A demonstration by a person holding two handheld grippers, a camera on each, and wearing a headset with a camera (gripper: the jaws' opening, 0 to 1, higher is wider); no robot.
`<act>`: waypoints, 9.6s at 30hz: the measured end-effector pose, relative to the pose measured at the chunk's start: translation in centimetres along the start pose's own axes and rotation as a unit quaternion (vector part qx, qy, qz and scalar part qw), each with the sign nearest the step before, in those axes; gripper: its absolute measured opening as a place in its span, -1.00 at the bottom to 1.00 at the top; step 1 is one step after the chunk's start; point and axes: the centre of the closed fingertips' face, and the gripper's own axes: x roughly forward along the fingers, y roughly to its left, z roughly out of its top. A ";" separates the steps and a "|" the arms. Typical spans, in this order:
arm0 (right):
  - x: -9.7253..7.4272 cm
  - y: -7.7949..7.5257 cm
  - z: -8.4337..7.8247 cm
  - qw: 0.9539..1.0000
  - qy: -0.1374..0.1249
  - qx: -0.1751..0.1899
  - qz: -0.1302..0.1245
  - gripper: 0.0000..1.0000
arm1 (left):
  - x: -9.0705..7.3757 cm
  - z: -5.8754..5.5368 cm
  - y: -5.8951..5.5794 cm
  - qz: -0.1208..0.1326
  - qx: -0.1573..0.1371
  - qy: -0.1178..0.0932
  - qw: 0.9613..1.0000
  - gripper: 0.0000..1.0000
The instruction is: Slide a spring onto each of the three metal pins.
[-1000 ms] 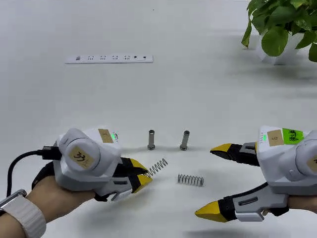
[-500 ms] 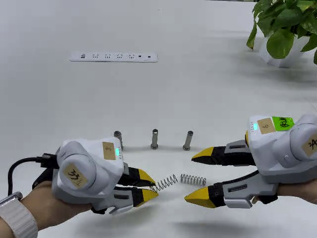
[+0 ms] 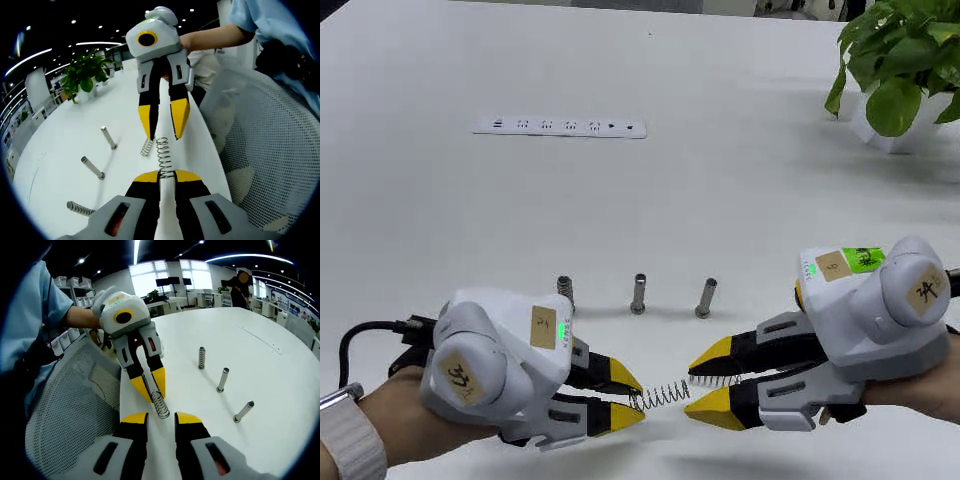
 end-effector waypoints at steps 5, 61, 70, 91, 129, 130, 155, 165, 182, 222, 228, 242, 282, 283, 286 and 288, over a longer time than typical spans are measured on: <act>0.2 0.3 -0.1 1.000 0.007 -0.002 0.011 -0.61 | -0.1 0.2 -0.2 -0.008 0.013 -0.005 1.000 -0.82; -1.1 1.0 3.1 0.972 0.095 -0.214 -0.033 -0.76 | 1.3 3.1 0.4 0.034 -0.121 -0.058 0.990 -0.81; -1.4 1.2 2.7 0.971 0.135 -0.200 0.000 -0.61 | 1.7 3.1 0.0 0.035 -0.097 -0.051 0.993 -0.82; -0.7 1.1 0.7 0.963 0.204 -0.169 0.053 -0.74 | 2.5 3.4 -0.3 0.029 -0.069 -0.048 0.996 -0.82; -0.6 1.5 0.9 0.953 0.214 -0.202 0.074 -0.76 | 2.0 4.4 -0.4 0.056 -0.130 -0.083 0.986 -0.57; -0.5 1.6 0.9 0.953 0.214 -0.202 0.074 -0.76 | 1.9 4.4 -0.3 0.058 -0.131 -0.085 0.986 -0.52; -0.8 0.1 0.8 0.951 0.224 -0.204 0.066 -0.75 | -3.5 0.2 4.0 0.190 -0.233 -0.093 0.949 0.79; -0.9 -0.9 1.2 0.947 0.233 -0.211 0.063 -0.75 | -5.8 -1.4 5.3 0.243 -0.277 -0.112 0.923 0.97; -0.4 -4.5 4.0 0.932 0.257 -0.247 0.056 -0.75 | -7.2 -3.3 6.3 0.273 -0.290 -0.106 0.911 0.99; 3.0 -9.9 6.8 0.885 0.325 -0.329 0.050 -0.75 | -7.5 -4.0 6.7 0.278 -0.289 -0.097 0.911 0.96; 3.2 -10.1 6.6 0.884 0.330 -0.327 0.052 -0.75 | -7.5 -4.1 6.8 0.280 -0.287 -0.095 0.911 0.95; 3.6 -10.1 6.1 0.881 0.339 -0.326 0.057 -0.75 | -7.6 -4.2 6.9 0.280 -0.289 -0.095 0.911 0.95; 6.5 -11.0 2.7 0.867 0.367 -0.329 0.068 -0.75 | -7.4 -4.7 6.7 0.275 -0.287 -0.084 0.914 0.90; 6.6 -11.1 2.6 0.867 0.367 -0.330 0.068 -0.75 | -7.4 -4.7 6.7 0.275 -0.287 -0.084 0.914 0.90; 6.7 -11.1 2.2 0.867 0.370 -0.328 0.068 -0.75 | -7.4 -4.7 6.8 0.275 -0.286 -0.084 0.914 0.90; 6.8 -11.0 2.0 0.867 0.370 -0.328 0.066 -0.75 | -7.4 -4.6 6.7 0.275 -0.287 -0.085 0.914 0.90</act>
